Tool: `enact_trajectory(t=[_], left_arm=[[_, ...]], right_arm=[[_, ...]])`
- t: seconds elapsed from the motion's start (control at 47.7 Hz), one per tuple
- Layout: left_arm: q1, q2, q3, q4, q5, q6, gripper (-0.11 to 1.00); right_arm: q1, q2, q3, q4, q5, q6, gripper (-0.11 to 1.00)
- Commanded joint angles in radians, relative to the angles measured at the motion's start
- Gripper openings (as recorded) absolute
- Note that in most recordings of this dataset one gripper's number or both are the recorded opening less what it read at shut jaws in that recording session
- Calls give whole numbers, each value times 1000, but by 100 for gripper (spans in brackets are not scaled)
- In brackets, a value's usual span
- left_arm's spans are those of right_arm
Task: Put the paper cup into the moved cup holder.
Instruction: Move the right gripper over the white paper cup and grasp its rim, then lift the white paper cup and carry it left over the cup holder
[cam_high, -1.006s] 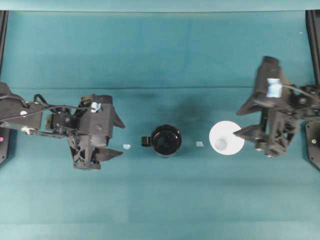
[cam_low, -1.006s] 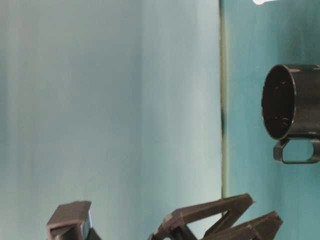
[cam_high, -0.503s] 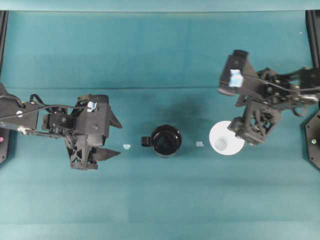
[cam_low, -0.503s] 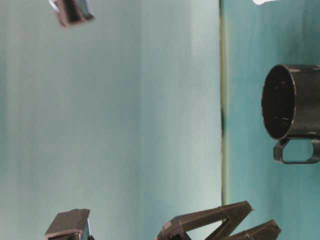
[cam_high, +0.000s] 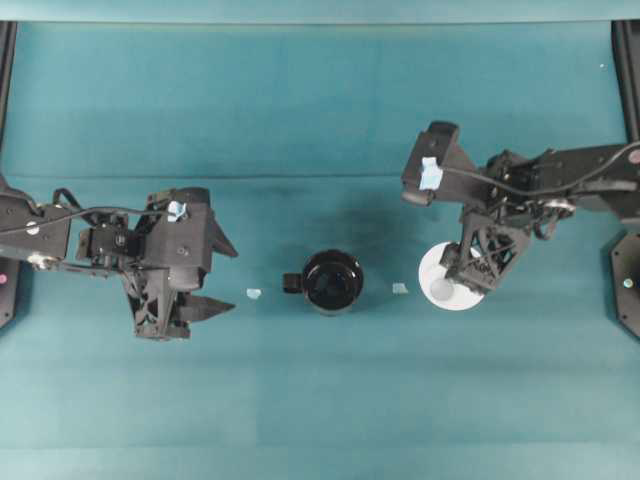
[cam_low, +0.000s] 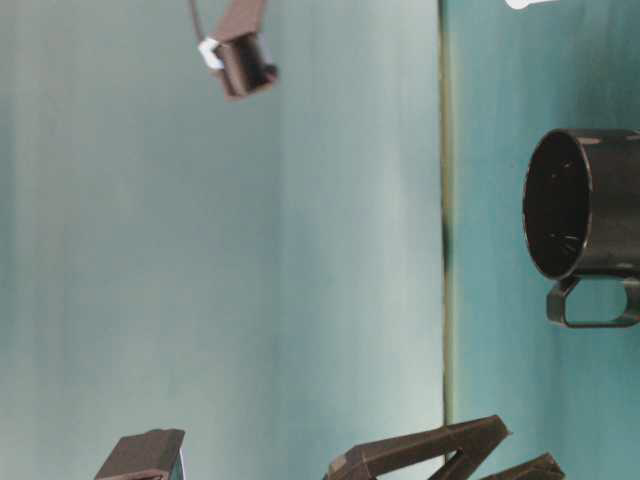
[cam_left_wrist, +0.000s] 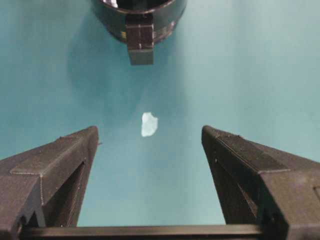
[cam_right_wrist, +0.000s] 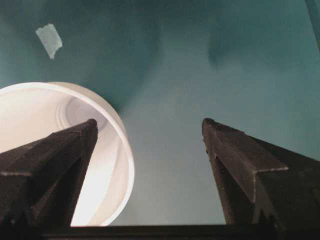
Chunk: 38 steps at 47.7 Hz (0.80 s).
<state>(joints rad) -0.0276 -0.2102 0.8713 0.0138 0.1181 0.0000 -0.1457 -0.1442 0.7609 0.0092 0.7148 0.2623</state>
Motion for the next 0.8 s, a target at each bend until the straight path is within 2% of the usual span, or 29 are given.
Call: enact_trajectory(t=[0.0,0.126,0.231,0.335,0.503,0.587,0.671,0.776], left_arm=[[-3,-12,-9,3,-9,0,83],[-3,-9,-9,2,-9,0,83],[-2,-12,-9,3,-9,0,83],[-2,-12,-9,3,-9,0,83],[-3,-12,-9,3,-9,0,83],[-3,-12,-9,3,-9,0,83],[-2,-12,-9,3,-9,0,83],[-2,-12,-9,3,-9,0,83]], right_arm=[[-2,-3,0,-2,-6,8,84],[-2,-6,6,-2,-6,8,81],[-2,-9,9,-2,-12,8,73],[2,-8,6,-2,-17,9,57],[2,-9,5,5,-17,11,19],[2,-9,3,14,-15,11,5],[2,-12,3,25,-12,11,-3],[2,-26,-6,37,5,11,-5]])
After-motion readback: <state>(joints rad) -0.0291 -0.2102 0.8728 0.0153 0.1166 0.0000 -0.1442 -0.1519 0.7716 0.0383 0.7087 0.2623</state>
